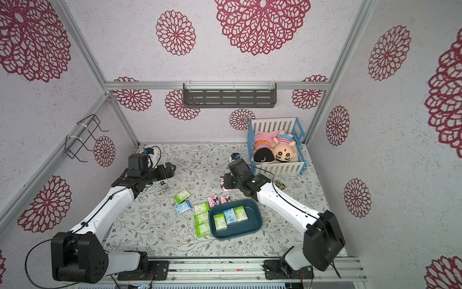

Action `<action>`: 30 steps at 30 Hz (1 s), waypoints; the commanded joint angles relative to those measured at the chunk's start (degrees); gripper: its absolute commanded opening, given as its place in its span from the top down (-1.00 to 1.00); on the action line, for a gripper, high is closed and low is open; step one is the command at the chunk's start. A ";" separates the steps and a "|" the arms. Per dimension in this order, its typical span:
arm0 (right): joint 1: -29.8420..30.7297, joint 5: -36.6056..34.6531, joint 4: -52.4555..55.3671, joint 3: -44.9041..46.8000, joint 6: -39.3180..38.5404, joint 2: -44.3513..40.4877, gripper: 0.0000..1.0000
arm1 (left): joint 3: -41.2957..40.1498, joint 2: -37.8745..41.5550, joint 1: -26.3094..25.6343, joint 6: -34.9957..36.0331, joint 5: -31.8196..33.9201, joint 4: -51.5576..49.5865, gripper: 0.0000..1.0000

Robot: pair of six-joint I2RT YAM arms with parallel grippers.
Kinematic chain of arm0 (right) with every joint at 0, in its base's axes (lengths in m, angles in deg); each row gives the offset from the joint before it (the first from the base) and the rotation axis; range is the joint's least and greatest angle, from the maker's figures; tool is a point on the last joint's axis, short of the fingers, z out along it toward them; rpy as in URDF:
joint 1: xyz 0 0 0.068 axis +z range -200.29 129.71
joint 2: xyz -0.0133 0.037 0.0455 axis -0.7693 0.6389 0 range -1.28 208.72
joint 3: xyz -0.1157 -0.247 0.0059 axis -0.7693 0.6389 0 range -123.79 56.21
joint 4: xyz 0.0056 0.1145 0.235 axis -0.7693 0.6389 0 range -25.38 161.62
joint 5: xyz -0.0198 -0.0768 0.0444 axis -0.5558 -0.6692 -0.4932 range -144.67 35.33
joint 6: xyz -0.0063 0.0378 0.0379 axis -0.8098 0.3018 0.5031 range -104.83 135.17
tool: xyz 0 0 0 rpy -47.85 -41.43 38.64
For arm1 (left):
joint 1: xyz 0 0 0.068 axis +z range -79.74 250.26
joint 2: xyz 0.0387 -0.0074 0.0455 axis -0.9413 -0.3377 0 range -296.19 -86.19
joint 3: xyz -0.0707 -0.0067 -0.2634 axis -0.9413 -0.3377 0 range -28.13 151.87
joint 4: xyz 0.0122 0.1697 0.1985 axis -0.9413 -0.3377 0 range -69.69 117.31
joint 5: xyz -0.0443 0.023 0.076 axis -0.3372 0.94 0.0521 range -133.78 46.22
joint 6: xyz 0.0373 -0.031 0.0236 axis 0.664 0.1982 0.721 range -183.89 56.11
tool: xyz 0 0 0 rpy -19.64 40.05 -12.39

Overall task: Put the pocket tissues into the storage box
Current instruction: Place the pocket tissues in the storage box.

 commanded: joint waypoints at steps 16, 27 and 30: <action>-2.19 -7.69 11.26 18.39 2.57 -17.01 1.00 | -0.17 -0.99 -0.43 -0.52 -1.04 1.77 -0.95; -2.17 -8.75 3.57 20.47 -1.91 -12.04 1.00 | 0.18 -0.99 -0.43 0.07 -0.73 1.03 -0.94; -2.19 -8.39 1.46 21.18 -2.63 -10.54 1.00 | 0.27 -1.07 -0.43 0.22 -0.62 0.99 -0.94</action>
